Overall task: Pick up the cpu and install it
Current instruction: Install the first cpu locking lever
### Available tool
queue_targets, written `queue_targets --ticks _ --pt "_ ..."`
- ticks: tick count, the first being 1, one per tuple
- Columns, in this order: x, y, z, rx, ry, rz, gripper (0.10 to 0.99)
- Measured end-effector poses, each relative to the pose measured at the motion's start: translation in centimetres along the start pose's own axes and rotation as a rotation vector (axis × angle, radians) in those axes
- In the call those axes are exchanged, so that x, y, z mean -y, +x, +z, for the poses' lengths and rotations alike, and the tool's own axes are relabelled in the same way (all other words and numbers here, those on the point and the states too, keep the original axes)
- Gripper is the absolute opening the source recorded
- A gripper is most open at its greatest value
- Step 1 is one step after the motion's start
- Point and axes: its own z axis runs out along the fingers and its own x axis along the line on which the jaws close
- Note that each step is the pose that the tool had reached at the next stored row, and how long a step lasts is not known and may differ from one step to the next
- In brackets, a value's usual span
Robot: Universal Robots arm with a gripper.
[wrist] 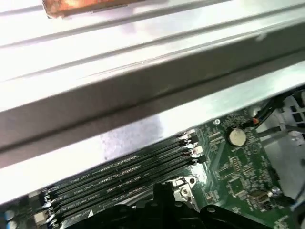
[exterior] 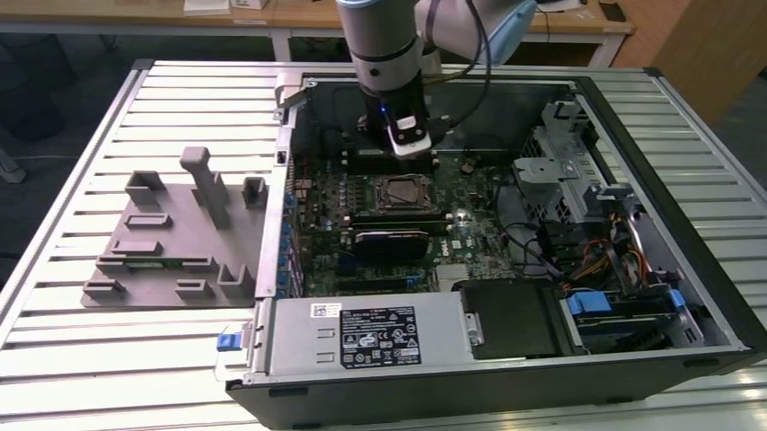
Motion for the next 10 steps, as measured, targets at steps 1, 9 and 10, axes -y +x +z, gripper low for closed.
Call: queue_targets --ticks 1,9,10 --pt "-0.05 -0.04 -0.24 0.0000 0.000 0.000 0.106" --pt "-0.20 -0.37 -0.40 -0.0116 0.079 -0.012 0.106" --pt "-0.23 -0.45 -0.37 -0.0186 0.093 -0.013 0.106"
